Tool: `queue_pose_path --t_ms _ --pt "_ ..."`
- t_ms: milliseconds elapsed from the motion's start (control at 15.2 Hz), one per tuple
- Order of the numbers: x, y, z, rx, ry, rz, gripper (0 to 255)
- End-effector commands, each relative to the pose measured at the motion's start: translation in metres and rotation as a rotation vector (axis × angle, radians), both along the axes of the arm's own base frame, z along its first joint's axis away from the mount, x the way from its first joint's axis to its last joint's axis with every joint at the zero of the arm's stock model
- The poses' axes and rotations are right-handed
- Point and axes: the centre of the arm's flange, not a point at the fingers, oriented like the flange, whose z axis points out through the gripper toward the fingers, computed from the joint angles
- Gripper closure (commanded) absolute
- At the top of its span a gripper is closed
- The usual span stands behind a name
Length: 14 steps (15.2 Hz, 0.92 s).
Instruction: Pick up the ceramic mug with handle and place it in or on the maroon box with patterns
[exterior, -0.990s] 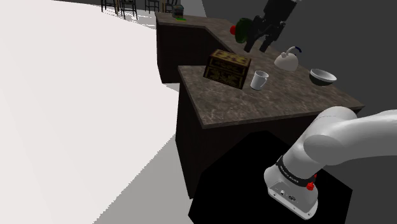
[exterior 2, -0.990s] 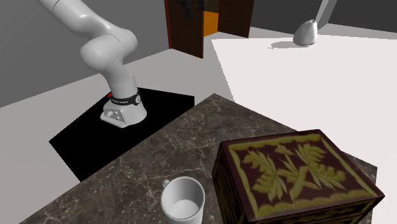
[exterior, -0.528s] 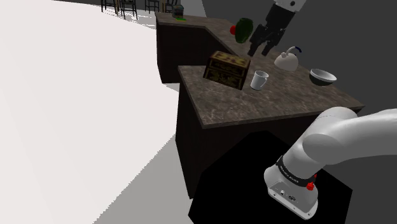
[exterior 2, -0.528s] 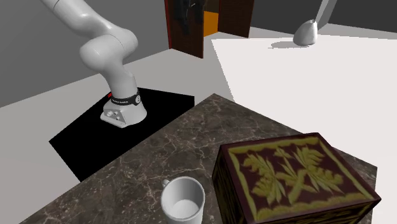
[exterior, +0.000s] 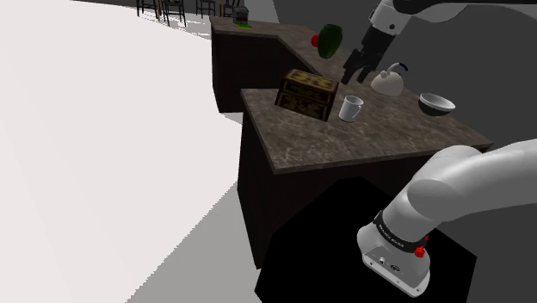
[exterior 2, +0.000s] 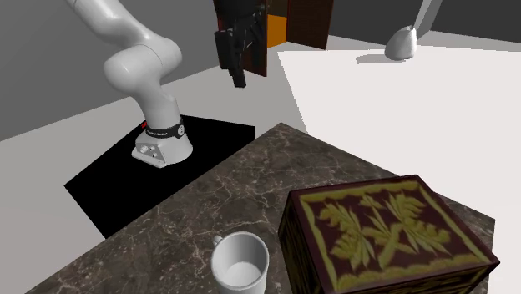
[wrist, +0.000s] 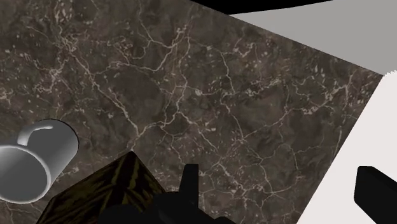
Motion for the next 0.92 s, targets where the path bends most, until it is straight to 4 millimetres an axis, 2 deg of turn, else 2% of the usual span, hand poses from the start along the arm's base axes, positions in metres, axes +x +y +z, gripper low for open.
queue_pose_path --t_ms 0,858 --pt "0.002 -0.024 -0.013 -0.002 0.001 0.005 0" --pt "0.035 -0.175 -0.088 -0.011 0.01 0.031 0"
